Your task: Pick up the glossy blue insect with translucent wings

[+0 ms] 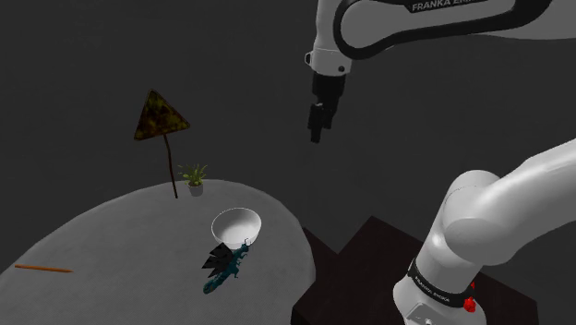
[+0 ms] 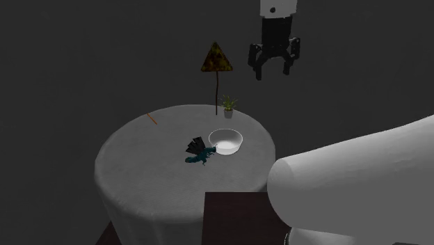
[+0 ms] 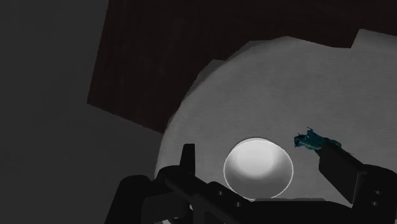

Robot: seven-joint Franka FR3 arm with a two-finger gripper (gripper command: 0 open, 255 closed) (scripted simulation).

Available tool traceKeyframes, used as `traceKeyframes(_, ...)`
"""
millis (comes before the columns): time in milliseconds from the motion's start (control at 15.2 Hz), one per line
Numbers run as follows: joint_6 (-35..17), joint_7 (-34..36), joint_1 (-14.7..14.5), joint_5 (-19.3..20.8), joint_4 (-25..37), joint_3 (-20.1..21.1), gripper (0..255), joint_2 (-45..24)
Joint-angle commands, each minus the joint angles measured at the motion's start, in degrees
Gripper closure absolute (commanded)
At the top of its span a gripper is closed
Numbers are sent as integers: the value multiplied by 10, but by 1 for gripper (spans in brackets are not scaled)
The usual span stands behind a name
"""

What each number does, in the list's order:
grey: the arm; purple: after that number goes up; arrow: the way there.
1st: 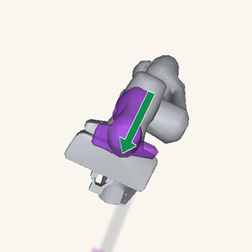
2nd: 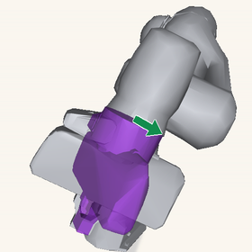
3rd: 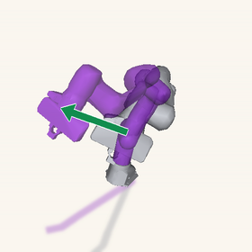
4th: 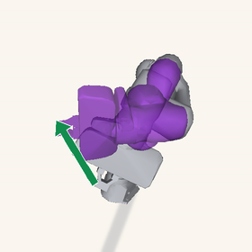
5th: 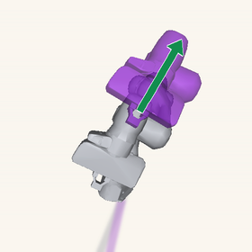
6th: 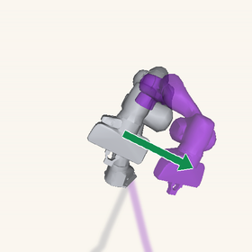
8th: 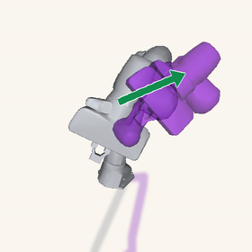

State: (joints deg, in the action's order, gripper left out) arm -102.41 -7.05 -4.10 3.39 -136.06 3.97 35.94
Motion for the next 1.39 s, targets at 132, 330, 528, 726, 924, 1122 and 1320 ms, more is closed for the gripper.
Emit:
traceKeyframes(132, -59, -23, -20, -5, 0, 11, 0, -73)
traceKeyframes(330, -97, -42, -34, -7, 7, 19, 0, -129)
traceKeyframes(528, -131, -60, -46, -7, 19, 29, 0, -185)
traceKeyframes(726, -162, -78, -58, -5, 34, 39, 0, -242)
traceKeyframes(924, -189, -93, -69, -1, 52, 50, 0, -300)
traceKeyframes(1122, -213, -107, -80, 5, 74, 62, 0, -357)
traceKeyframes(1320, -233, -120, -92, 15, 98, 74, 0, -414)
